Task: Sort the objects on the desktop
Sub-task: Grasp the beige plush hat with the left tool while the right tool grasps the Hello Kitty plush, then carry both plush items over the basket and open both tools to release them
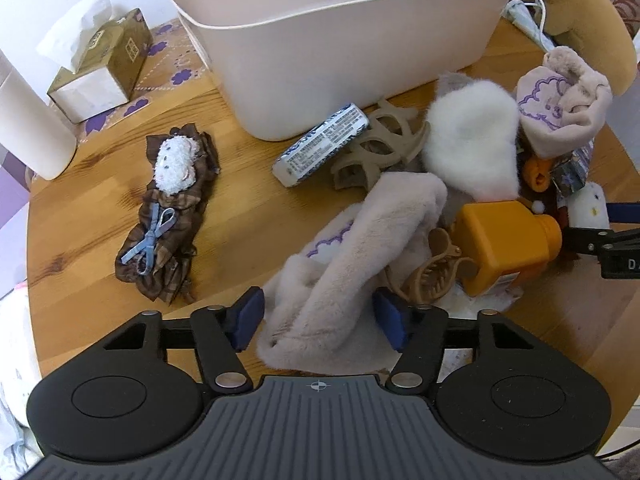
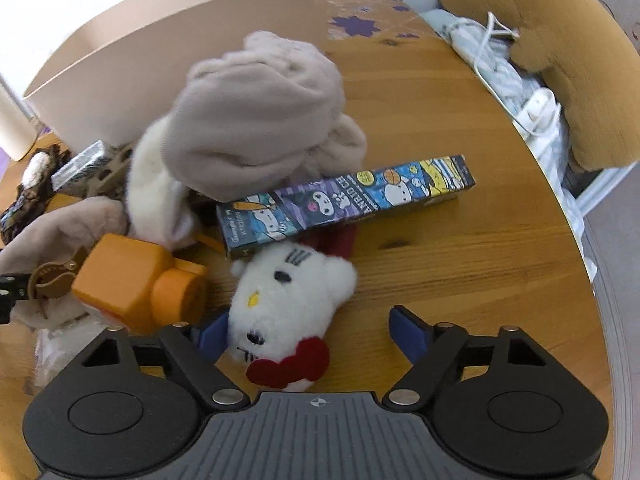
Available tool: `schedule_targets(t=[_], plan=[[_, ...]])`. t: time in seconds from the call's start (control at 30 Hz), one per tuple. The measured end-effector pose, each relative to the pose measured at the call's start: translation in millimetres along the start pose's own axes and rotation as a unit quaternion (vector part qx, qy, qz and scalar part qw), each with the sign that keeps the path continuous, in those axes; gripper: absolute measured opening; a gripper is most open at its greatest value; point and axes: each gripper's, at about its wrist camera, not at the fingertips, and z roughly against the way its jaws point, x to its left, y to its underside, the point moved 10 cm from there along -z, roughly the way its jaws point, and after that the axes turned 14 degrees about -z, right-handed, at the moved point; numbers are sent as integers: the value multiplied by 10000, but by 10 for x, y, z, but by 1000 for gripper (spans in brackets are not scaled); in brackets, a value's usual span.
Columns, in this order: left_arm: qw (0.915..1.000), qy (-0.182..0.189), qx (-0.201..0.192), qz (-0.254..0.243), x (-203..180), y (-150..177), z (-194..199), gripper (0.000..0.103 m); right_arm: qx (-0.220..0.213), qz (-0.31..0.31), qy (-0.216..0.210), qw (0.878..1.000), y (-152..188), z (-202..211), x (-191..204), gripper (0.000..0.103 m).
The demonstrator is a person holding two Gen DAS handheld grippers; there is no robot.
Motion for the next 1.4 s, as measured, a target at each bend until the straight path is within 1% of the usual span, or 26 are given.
schedule_targets(t=[0.03, 0.07, 0.13, 0.17, 0.2, 0.23, 0.27, 0.33, 0.43, 0.5, 0.57, 0.67, 0.83, 0.97, 1.17, 1.4], plan=[[10000, 18, -10, -15, -7, -3, -5, 56, -1, -29, 6, 10000, -15, -14, -24, 79], [10000, 47, -18, -19, -15, -10, -12, 54, -11, -36, 23, 10000, -21, -20, -41, 77], [9999, 101, -47, 7, -27, -24, -16, 43, -59, -6, 47, 10000, -36, -26, -64, 74], [9999, 101, -60, 10, -30, -29, -13, 40, -79, 25, 45, 10000, -43, -26, -68, 69], [9999, 76, -64, 18, -28, -34, -9, 34, -94, 66, 18, 9999, -48, -21, -67, 64], [10000, 45, -65, 31, -25, -38, -4, 29, -104, 109, -38, 9999, -52, -14, -61, 51], [10000, 5, -59, 49, -18, -40, 0, 28, -100, 129, -114, 9998, -54, -5, -55, 41], [10000, -58, -35, 65, -16, -35, 8, 22, -46, 72, -248, 9997, -47, 2, -73, 41], [9999, -124, -66, -4, -44, -28, 43, 19, 23, -16, -397, 9992, -20, 30, -95, 39], [9999, -145, -90, 24, -50, -15, 74, 18, -17, -6, -543, 9985, 14, 113, -64, 39], [9998, -102, -129, 120, -48, 4, 116, 18, -81, 130, -742, 9971, 46, 231, 4, 39], [9995, -95, -204, 208, -38, 32, 199, 18, -142, 295, -891, 9955, 50, 363, 94, 39], [9991, -141, -325, 246, -22, 86, 359, 17, -228, 351, -1137, 9926, -4, 550, 182, 39], [9983, -202, -452, 316, 33, 101, 518, 17, -321, 494, -1225, 9907, -39, 687, 211, 39], [9963, -314, -665, 449, 166, 68, 775, 17, -433, 548, -1322, 9888, -95, 846, 245, 39], [9931, -600, -923, 403, 308, -20, 1013, 17, -641, 664, -1527, 9839, -219, 1085, 337, 39]])
